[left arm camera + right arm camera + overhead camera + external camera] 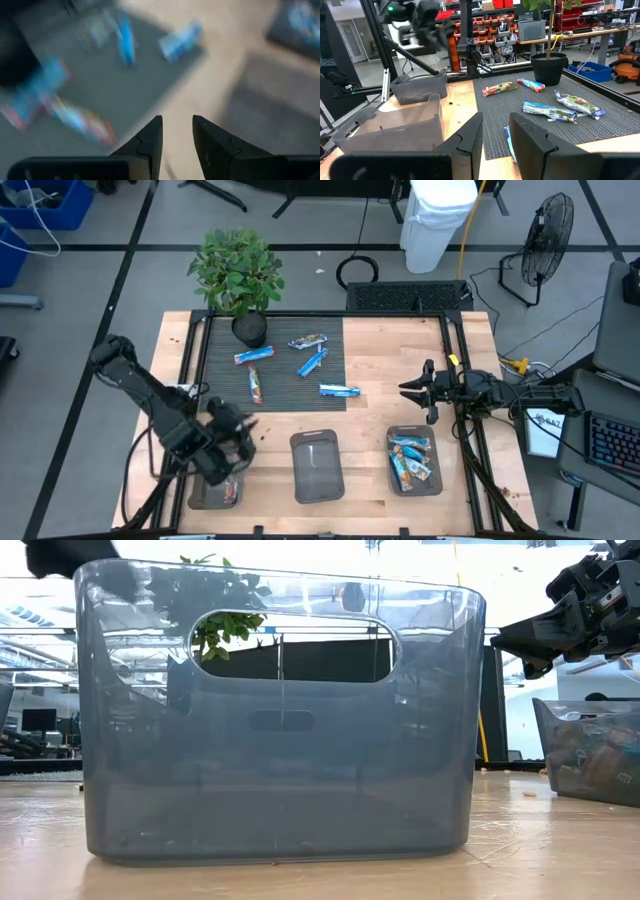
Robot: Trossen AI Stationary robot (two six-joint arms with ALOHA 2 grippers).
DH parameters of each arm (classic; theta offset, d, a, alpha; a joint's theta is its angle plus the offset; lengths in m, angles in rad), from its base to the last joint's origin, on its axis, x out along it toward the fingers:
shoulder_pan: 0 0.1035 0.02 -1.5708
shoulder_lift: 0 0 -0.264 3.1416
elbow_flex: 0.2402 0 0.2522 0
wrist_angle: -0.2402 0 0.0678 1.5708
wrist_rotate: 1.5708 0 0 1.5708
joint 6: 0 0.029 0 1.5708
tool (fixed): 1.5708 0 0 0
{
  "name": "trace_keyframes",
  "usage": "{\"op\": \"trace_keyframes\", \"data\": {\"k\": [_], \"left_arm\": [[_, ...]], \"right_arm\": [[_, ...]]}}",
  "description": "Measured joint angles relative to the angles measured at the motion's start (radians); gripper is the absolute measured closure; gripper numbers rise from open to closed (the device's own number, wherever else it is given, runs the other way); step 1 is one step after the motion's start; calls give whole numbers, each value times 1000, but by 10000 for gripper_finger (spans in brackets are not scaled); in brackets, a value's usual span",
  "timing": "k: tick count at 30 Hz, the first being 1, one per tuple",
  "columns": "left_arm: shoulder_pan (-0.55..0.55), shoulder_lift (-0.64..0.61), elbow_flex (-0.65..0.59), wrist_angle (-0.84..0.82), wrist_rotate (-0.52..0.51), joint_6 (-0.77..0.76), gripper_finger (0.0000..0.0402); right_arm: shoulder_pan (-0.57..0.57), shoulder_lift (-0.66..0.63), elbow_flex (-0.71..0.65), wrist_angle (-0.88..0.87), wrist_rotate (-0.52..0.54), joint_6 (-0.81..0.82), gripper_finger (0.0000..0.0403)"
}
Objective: Pick and place Granola Bars by type
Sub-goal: Adjust the red granola bar
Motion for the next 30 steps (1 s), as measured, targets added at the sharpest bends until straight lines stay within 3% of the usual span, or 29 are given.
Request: {"op": "trace_keyframes", "data": {"k": [1,3,8,11,17,21,23,26,30], "left_arm": [[29,-5,0,-9,-49,45,289],[102,-26,0,-65,-51,97,289],[359,-61,-2,-243,168,180,289],[516,-66,-2,-259,249,341,289],[792,-58,-10,-121,396,567,289],[964,-55,-66,3,559,576,288],[1025,-53,-110,59,571,529,288],[1093,-53,-181,131,576,479,288],[1131,-53,-287,268,705,495,288]], "right_arm": [[0,0,0,0,0,0,316],[0,0,0,0,0,0,316],[0,0,0,0,0,0,316],[0,0,0,0,0,0,316],[0,0,0,0,0,0,316],[0,0,0,0,0,0,316],[0,0,0,0,0,0,316],[0,0,0,0,0,0,316],[0,0,0,0,0,0,316]]}}
